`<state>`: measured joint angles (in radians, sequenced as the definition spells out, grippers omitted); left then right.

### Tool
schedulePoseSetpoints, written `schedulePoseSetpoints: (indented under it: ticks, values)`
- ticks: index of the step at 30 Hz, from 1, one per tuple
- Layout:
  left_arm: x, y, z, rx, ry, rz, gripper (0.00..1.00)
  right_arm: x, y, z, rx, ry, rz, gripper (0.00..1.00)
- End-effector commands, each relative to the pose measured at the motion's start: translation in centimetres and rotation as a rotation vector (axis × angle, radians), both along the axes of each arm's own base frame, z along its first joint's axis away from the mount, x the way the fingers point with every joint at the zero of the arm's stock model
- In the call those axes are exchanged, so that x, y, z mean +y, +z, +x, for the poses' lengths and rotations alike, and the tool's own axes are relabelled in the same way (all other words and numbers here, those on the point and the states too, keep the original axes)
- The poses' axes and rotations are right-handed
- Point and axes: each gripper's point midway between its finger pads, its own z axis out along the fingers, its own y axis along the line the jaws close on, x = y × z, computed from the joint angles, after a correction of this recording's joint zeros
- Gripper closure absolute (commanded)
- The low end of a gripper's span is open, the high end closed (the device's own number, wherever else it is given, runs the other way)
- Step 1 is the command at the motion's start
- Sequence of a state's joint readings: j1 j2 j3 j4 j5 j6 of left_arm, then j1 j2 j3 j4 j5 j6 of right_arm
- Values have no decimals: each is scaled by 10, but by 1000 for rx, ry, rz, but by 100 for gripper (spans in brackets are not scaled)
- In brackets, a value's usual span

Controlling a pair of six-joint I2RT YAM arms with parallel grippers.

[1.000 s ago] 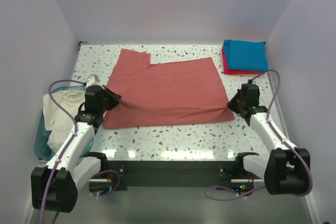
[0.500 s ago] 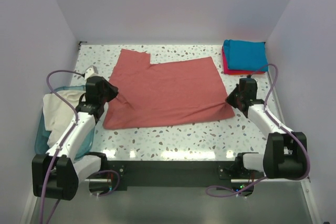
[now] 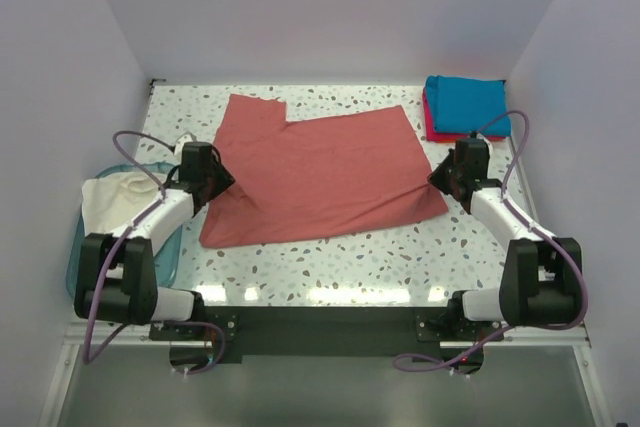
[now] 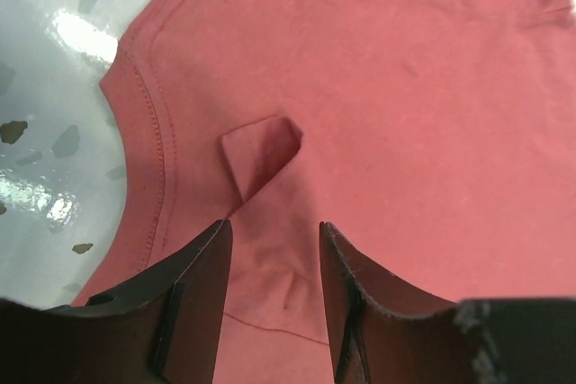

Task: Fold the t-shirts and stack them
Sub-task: Fold the tshirt

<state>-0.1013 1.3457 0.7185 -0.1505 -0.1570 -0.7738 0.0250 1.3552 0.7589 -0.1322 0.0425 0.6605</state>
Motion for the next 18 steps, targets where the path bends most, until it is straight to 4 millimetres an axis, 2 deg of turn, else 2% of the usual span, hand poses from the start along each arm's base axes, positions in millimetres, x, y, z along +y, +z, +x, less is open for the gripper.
schedulePoseSetpoints:
  ticks: [1, 8, 18]
  values:
    - [-6, 3, 18, -16, 9, -8, 51, 1, 6, 12, -55, -4, 16, 100]
    - [-13, -9, 34, 10, -19, 0, 51, 5, 4, 13, -56, 11, 30, 100]
    - [-12, -16, 43, 16, -16, 16, 57, 7, -2, 11, -53, 13, 45, 100]
